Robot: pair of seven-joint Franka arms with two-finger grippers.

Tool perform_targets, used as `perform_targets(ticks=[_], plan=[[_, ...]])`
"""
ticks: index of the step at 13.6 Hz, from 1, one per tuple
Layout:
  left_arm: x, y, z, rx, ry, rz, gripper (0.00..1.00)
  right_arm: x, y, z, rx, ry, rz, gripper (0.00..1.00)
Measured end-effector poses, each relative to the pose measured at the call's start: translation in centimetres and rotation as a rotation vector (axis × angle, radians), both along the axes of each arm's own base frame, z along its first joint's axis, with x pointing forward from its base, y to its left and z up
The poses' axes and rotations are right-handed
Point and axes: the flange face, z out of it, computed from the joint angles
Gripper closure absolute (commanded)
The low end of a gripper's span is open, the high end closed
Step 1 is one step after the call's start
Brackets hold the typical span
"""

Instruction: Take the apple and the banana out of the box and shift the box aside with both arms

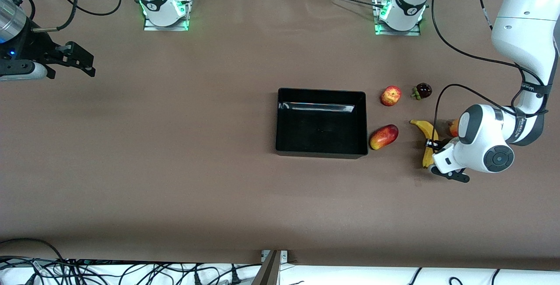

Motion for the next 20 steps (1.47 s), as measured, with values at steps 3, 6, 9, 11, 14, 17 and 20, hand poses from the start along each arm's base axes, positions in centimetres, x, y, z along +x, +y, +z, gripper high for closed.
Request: perform_targets(ticks=[3,6,9,11,14,17,20], plan=[[0.2,-2.0,2.6,-0.001,0.008,-0.029,0.0,0.0,0.0,0.0,0.0,0.0,0.0,0.0],[1.1,-4.4,11.8,0.014,-0.02,-0.052,0.0,0.0,0.1,0.0,0.0,0.0,0.002,0.0],[0.6,-5.8,24.3,0.036,-0.073,-0.049,0.0,0.0,0.2,0.0,0.0,0.0,0.004,0.0],[-0.8,-6.2,31.5,0.052,-0.136,-0.041,0.0,0.0,0.4,0.0,0.0,-0.001,0.007,0.0],[-3.4,-5.5,38.5,0.081,-0.215,0.004,0.0,-0.1,0.7,0.0,0.0,-0.001,0.013,0.0],[-6.4,-5.6,41.5,0.109,-0.272,0.164,0.0,0.0,1.3,-0.3,0.01,0.006,0.024,0.0],[-8.0,-3.9,40.4,0.055,-0.342,0.25,0.0,-0.1,4.7,-0.8,0.02,0.015,0.086,0.0]])
